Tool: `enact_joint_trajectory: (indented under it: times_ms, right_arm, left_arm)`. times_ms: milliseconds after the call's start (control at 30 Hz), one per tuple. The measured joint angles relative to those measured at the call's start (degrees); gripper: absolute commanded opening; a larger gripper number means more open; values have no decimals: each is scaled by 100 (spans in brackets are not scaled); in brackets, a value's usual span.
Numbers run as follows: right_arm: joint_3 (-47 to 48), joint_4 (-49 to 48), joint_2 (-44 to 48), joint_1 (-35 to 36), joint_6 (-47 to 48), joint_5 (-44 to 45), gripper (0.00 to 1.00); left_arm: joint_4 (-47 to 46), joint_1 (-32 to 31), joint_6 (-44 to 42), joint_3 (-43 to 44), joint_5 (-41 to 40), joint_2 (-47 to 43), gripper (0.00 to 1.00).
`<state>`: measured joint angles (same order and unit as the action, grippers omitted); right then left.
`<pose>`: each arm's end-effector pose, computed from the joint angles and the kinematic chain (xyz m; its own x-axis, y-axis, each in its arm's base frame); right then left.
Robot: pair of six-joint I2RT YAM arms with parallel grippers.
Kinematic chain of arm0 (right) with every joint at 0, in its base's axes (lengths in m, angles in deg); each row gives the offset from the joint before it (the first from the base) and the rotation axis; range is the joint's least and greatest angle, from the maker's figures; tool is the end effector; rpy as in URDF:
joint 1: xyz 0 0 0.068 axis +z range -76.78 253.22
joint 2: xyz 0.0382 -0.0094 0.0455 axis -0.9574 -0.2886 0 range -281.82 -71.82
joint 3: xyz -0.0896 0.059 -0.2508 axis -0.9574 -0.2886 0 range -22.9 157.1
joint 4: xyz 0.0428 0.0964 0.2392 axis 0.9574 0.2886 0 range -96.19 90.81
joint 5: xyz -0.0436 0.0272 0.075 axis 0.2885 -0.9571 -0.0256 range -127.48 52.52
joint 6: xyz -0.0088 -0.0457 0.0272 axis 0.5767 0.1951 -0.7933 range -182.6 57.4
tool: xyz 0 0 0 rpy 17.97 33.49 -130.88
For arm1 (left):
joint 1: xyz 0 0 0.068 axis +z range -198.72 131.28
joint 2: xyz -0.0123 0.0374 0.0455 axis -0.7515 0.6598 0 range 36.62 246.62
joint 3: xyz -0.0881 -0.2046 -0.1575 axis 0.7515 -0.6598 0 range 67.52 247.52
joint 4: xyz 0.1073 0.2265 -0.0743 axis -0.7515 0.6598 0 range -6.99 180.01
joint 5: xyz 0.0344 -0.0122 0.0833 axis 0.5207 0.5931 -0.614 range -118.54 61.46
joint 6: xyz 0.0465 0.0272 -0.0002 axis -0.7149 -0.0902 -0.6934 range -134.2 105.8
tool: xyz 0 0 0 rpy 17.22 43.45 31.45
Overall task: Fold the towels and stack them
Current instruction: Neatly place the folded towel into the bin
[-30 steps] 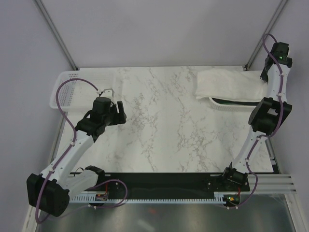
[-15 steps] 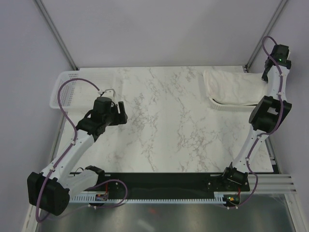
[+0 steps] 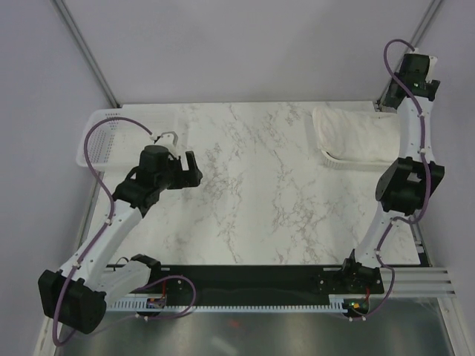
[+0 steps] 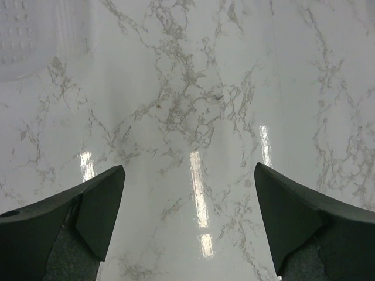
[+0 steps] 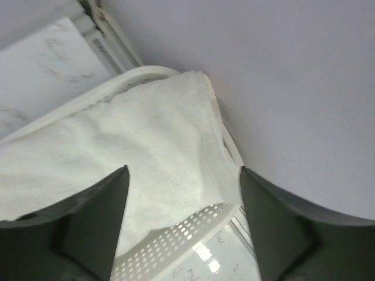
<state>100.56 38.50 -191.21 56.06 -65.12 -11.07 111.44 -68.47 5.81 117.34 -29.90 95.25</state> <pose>0.4444 -0.1538 0.3518 -0.5956 0.2251 -0.7711 0.6138 0.7468 -0.2560 0.2083 -0.0739 0.2944 -0.6445 -0.1320 -0.7531 0.1059 0.9601 -0.2589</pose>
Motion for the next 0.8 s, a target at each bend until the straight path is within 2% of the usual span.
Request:
enact_joint_trajectory:
  times_ms: [33, 133, 233, 367, 467, 567, 667, 800]
  right_arm:
    - [-129, 2, 304, 133, -98, 33, 98]
    - [-560, 0, 1281, 411, -444, -249, 98]
    - [-1296, -96, 2382, 470, -903, -1086, 98]
    - [-2835, -461, 3851, 562, -1394, -2573, 98]
    - [-3930, -693, 4717, 925, -1746, -3484, 98]
    - [-5077, -1047, 5574, 1338, -2098, -4181, 98]
    - [-6142, -1172, 6551, 1432, -2347, -4734, 98]
    - [-6756, -1191, 7488, 1432, -2468, -5141, 98]
  left_arm:
    - [4, 0, 0, 55, 48, -48, 100]
    - [79, 0, -4, 343, 243, -151, 100]
    - [127, 0, -7, 682, 549, -275, 100]
    - [74, 0, -22, 1032, 1252, -621, 100]
    - [-50, 0, -63, 1193, 1818, -863, 100]
    - [-201, -4, -116, 1248, 2282, -1099, 100]
    - [-321, -4, -212, 1202, 2505, -1340, 100]
    - [-496, -7, -326, 944, 2599, -1744, 100]
